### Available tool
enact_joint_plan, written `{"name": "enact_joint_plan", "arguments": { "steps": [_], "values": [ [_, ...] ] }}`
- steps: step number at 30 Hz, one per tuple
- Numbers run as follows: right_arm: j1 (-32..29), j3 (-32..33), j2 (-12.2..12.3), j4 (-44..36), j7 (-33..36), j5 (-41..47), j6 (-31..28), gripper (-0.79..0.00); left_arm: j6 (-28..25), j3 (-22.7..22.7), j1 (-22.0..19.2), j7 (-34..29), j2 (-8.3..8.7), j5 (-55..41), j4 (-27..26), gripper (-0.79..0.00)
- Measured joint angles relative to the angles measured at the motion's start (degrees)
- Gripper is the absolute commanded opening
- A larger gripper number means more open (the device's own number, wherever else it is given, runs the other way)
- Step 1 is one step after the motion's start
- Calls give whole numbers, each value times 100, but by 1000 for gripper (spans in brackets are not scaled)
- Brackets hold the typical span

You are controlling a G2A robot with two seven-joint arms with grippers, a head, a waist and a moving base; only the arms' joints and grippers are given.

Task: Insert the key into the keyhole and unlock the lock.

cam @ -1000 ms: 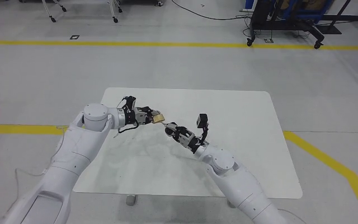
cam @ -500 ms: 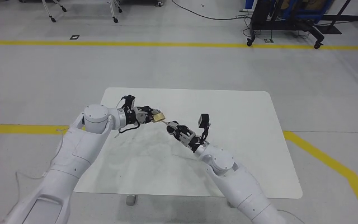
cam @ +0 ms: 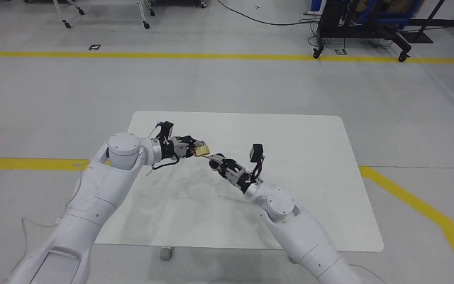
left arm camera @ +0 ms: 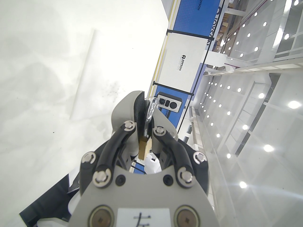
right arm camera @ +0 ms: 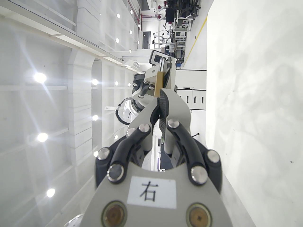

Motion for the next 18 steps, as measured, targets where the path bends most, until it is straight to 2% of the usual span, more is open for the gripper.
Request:
{"name": "enact_joint_plan", "arguments": {
  "steps": [11,15,18],
  "values": [
    [43,-73,-51,38,104,-43,-54,-785,-50,-73,4,71,-21,7,13,-785],
    [-43,122,-16,-66,-121,-242,-339,-785,-453,-293,84,434,7,12,-108,-785],
    [-96,175,22,-187,-222,-822,-548,-785,-835,-497,254,619,46,-22,-325,-785]
  ]
}}
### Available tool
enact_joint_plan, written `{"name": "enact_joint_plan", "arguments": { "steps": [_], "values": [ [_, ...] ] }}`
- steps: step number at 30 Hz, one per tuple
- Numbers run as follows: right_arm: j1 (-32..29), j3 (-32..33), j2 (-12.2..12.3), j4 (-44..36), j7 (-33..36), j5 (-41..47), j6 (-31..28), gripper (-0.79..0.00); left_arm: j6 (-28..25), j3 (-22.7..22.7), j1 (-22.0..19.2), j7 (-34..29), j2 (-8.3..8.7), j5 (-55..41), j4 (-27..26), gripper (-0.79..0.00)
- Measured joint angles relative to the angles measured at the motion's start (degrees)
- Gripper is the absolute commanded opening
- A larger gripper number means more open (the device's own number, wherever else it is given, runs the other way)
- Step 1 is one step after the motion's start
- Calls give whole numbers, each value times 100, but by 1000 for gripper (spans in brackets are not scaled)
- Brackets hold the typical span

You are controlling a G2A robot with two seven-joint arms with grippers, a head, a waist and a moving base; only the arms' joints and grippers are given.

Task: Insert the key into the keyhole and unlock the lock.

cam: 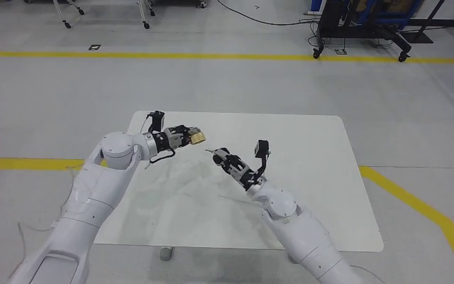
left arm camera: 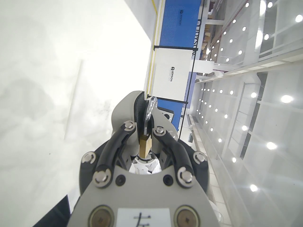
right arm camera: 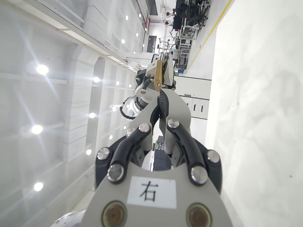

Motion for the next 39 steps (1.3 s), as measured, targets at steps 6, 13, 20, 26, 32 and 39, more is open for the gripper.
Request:
{"name": "enact_joint_plan", "arguments": {
  "steps": [6,13,20,26,32,39],
  "values": [
    [-4,-14,1,-13,43,12,-11,-785,-120,-74,87,-29,11,-98,-94,-785],
    [-191,-5,0,-312,-766,-818,-408,-785,-495,-291,401,678,-34,-569,-369,-785],
    [-607,-158,-84,-720,-2526,-2090,-670,-785,-1062,-316,859,1230,-124,-1044,-769,-785],
    [-634,-130,-93,-739,-2823,-2234,-505,-785,-950,-210,852,1181,-150,-1025,-718,-785],
    [-649,-163,-107,-762,-2903,-2342,-469,-785,-1125,-206,1045,1451,-164,-806,-992,-785],
    [-554,-587,-292,-514,-3658,-2589,-632,-785,-1308,-298,1308,2018,-189,-590,-1272,-785]
  ]
}}
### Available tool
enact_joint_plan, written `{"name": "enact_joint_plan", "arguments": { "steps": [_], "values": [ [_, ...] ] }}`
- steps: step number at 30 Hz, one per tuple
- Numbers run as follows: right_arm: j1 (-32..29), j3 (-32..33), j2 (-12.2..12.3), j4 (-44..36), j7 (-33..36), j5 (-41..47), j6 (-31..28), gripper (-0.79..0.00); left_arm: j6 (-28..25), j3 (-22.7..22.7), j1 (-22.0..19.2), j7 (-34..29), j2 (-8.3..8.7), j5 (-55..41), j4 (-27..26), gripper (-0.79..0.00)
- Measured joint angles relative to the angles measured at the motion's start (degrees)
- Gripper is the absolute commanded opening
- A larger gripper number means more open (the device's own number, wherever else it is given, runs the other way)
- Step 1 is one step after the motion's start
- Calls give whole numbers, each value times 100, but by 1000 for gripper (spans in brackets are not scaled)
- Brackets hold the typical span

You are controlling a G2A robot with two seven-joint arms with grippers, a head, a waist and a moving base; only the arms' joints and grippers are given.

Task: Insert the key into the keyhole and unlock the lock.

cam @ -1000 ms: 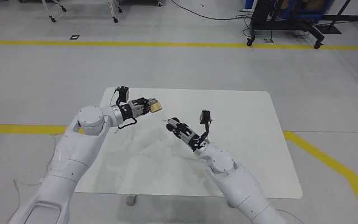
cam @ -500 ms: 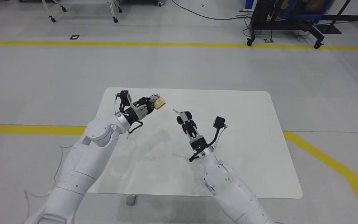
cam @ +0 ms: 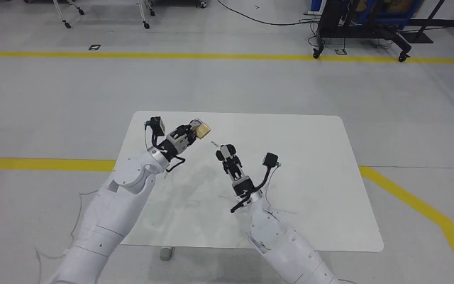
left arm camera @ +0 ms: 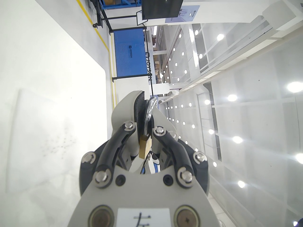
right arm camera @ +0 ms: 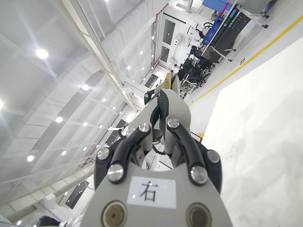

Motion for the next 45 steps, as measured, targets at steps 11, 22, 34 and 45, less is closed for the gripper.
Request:
{"name": "enact_joint_plan", "arguments": {
  "steps": [11,22,34,45],
  "values": [
    [188,-200,-198,323,-424,-76,220,-785,124,-55,128,-60,-18,326,-260,-785],
    [72,-65,-246,254,-464,-214,126,-785,213,-125,145,71,-69,384,-269,-785],
    [1,-6,-320,260,-629,-502,297,-785,205,-53,113,-63,-127,633,-278,-785],
    [10,46,-383,323,-652,-639,323,-785,200,-38,90,-90,-171,854,-246,-785]
  ]
}}
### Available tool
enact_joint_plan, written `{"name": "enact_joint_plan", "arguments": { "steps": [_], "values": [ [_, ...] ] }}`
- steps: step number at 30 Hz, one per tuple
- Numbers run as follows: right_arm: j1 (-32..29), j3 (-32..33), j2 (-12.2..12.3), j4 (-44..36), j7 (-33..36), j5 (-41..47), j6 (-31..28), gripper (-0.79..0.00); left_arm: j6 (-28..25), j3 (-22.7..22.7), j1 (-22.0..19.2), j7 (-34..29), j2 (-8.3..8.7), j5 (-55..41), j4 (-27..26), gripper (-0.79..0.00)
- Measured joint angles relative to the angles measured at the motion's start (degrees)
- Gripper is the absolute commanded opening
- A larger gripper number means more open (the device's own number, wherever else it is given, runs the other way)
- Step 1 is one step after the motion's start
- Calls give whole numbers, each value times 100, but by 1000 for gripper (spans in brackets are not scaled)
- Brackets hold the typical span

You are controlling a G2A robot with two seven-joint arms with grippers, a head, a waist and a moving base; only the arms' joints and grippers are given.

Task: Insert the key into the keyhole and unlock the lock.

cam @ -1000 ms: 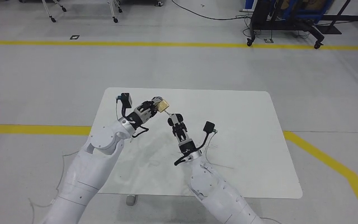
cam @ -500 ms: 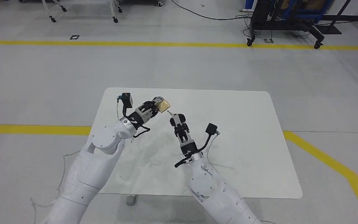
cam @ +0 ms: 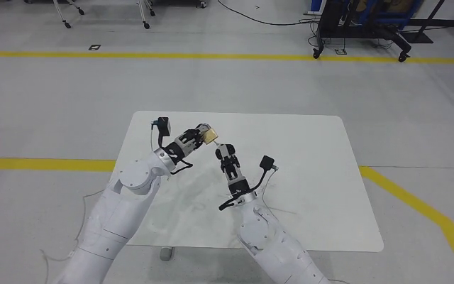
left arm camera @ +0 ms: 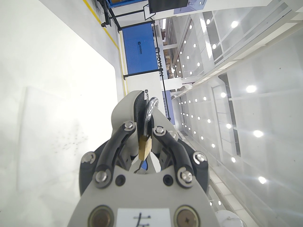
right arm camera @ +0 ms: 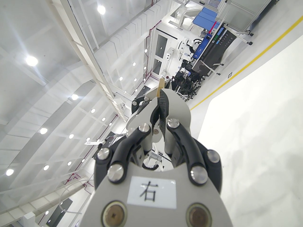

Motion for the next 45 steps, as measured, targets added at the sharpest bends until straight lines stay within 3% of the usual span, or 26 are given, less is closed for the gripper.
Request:
{"name": "enact_joint_plan", "arguments": {
  "steps": [13,28,29,30,31,32,45],
  "values": [
    [59,-138,-146,233,-844,-828,308,-785,177,-25,-42,-155,-55,-77,61,-785],
    [127,-107,-265,410,-813,-847,324,-785,174,14,-51,-323,-99,158,21,-785],
    [124,-101,-270,409,-806,-837,317,-665,173,12,-53,-325,-102,161,24,-785],
    [118,-92,-275,403,-793,-819,305,-428,173,8,-54,-328,-105,161,27,-785],
    [107,-77,-279,388,-770,-792,283,-62,170,0,-54,-333,-108,157,29,-785],
    [96,-64,-281,373,-748,-772,263,0,168,-7,-52,-337,-111,152,31,-785],
    [-3,68,-278,227,-540,-564,144,0,202,-107,10,-213,-133,244,-20,-785]
  ]
}}
